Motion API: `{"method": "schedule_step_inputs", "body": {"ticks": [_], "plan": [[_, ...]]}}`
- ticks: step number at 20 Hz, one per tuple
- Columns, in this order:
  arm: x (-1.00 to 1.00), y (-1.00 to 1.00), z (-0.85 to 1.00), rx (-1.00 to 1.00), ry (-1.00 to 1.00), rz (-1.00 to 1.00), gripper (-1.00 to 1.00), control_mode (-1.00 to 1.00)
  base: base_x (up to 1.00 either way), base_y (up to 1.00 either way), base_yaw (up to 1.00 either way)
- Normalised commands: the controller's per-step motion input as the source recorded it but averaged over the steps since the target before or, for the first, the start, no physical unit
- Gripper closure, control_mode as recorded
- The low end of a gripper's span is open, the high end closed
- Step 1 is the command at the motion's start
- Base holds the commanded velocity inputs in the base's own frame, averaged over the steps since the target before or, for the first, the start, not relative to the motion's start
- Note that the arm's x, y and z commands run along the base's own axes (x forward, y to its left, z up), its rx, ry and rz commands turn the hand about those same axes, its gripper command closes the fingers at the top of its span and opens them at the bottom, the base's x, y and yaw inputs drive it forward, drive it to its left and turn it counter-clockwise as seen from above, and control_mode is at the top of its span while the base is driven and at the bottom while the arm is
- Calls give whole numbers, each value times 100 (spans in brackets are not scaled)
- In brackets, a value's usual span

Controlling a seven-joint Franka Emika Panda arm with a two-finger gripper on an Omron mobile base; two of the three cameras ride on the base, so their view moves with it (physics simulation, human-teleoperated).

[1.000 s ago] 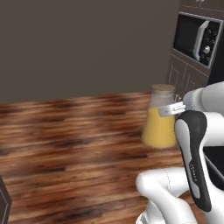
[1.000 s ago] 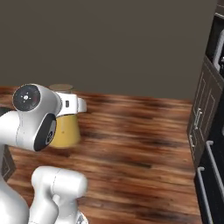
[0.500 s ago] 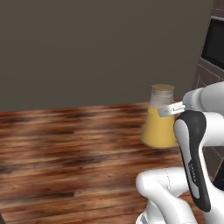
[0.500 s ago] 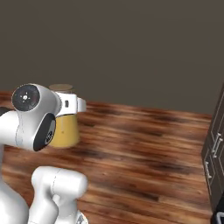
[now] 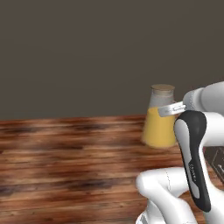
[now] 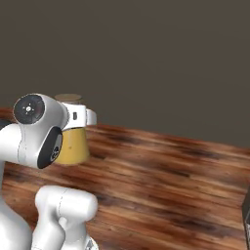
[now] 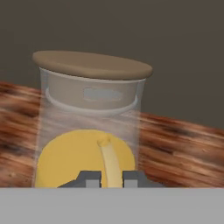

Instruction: There is a tray on the dining counter. Grab the cup, mug, and pitcher and place them on the tray. The pitcher may be placed next to the tray if it cannot fit the tray.

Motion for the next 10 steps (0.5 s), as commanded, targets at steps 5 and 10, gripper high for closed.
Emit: {"method": "schedule_step_inputs", "body": {"ticks": [5, 10], "plan": [[0, 0, 0, 0, 0, 0, 100, 100, 100, -11, 36], [0, 0, 0, 0, 0, 0, 100, 100, 100, -23, 48]]}}
